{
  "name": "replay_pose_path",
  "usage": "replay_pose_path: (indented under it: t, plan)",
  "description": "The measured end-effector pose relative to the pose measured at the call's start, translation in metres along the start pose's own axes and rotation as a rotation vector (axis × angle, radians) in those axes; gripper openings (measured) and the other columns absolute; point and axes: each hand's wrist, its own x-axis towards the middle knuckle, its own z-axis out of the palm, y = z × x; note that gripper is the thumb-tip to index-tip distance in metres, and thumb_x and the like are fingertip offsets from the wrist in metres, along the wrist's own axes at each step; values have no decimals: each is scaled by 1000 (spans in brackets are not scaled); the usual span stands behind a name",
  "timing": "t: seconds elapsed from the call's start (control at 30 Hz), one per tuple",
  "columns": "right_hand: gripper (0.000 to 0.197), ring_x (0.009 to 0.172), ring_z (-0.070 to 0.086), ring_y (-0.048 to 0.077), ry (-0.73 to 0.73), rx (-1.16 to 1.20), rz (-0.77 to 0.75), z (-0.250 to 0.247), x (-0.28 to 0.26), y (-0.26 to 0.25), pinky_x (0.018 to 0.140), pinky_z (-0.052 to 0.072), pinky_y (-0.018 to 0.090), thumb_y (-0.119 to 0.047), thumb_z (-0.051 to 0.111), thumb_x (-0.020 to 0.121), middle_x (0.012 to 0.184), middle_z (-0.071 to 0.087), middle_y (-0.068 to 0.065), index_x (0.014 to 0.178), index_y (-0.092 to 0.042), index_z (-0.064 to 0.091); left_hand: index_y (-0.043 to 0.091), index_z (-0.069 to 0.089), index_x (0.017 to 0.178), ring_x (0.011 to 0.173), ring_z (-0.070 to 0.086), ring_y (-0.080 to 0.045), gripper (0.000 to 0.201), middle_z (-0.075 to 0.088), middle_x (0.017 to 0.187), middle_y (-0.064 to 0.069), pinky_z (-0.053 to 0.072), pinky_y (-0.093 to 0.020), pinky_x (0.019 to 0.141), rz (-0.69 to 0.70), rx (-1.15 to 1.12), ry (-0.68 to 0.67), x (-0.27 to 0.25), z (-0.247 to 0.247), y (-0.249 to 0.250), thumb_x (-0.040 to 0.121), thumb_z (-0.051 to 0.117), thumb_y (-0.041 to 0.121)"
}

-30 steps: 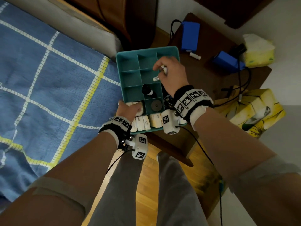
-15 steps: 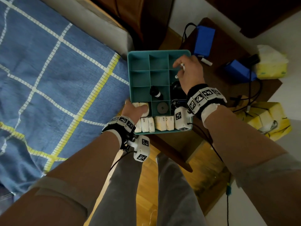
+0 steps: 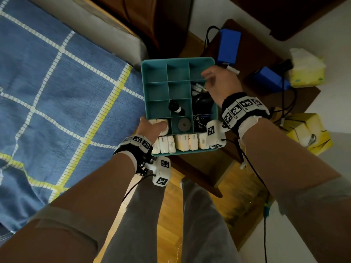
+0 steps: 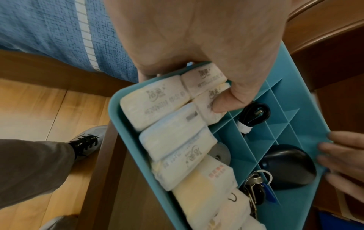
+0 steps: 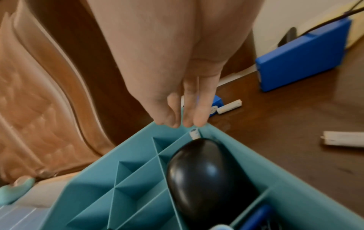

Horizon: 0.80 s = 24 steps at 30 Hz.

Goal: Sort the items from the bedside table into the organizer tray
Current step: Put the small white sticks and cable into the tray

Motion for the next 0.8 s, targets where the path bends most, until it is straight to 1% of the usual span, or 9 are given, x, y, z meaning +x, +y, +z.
replay_pose_path:
  t: [0.07, 0.17, 0.3, 0.4, 0.5, 0.57, 0.63, 0.73, 0.8]
  plan:
    - [23, 97, 65, 11, 49, -10, 54, -7, -16, 6, 88, 54, 36, -20, 56, 91, 104, 70, -13, 110, -30, 65, 13, 47, 123, 92, 62, -22, 66, 61, 98, -1, 54, -41, 86, 1, 2, 30, -1, 2, -1, 65, 73, 31]
    - [18, 93, 64, 14, 72, -7, 195, -11, -51, 24, 83, 54, 36, -24, 53, 93, 100, 69, -13, 105, -33, 64, 14, 40, 124, 89, 59, -22, 60, 54, 94, 2, 54, -43, 87, 26, 24, 80, -8, 9, -3, 75, 71, 30]
    - [13, 86, 64, 18, 142, 91, 424, 2, -111, 50, 76, 54, 36, -23, 55, 92, 93, 69, -6, 101, -30, 62, 12, 38, 129, 95, 57, -26, 61, 54, 108, -4, 52, -45, 91, 64, 45, 104, -20, 16, -10, 79, 70, 26]
    - [10, 78, 63, 21, 104, 141, 594, 20, -158, 69, 69, 55, 36, -25, 55, 91, 86, 67, -1, 98, -29, 61, 11, 39, 128, 98, 56, -26, 61, 54, 110, -5, 50, -46, 96, 69, 39, 110, -25, 18, -8, 78, 70, 27]
    - [11, 78, 62, 23, 77, 133, 804, 40, -195, 88, 65, 48, 32, -27, 56, 92, 82, 63, 2, 97, -19, 62, 10, 38, 131, 98, 53, -24, 61, 53, 112, -5, 47, -38, 94, 89, 57, 126, -28, 20, -7, 81, 68, 27]
    - [17, 84, 60, 28, 92, 172, 954, 49, -214, 101, 69, 43, 32, -28, 57, 93, 88, 61, 6, 96, -11, 59, 9, 36, 134, 96, 50, -21, 62, 50, 113, -4, 41, -31, 86, 126, 81, 151, -31, 24, -10, 84, 66, 28]
    - [28, 91, 61, 32, 111, 271, 1085, 55, -228, 112, 71, 44, 34, -31, 56, 94, 103, 63, 12, 108, -6, 56, 10, 35, 135, 95, 49, -19, 62, 49, 112, -3, 39, -29, 83, 157, 98, 172, -36, 26, -13, 85, 65, 31]
    - [50, 112, 59, 36, 139, 298, 1163, 56, -235, 121, 81, 45, 35, -36, 54, 99, 127, 58, 20, 132, 1, 44, 12, 36, 134, 96, 52, -22, 63, 52, 116, -5, 41, -31, 85, 166, 102, 191, -39, 29, -19, 83, 64, 35]
    - [54, 115, 58, 34, 181, 355, 1219, 56, -234, 125, 77, 39, 32, -35, 55, 98, 129, 57, 18, 135, 1, 40, 13, 36, 134, 94, 52, -24, 62, 53, 114, -5, 41, -31, 83, 155, 104, 188, -41, 30, -22, 83, 63, 35]
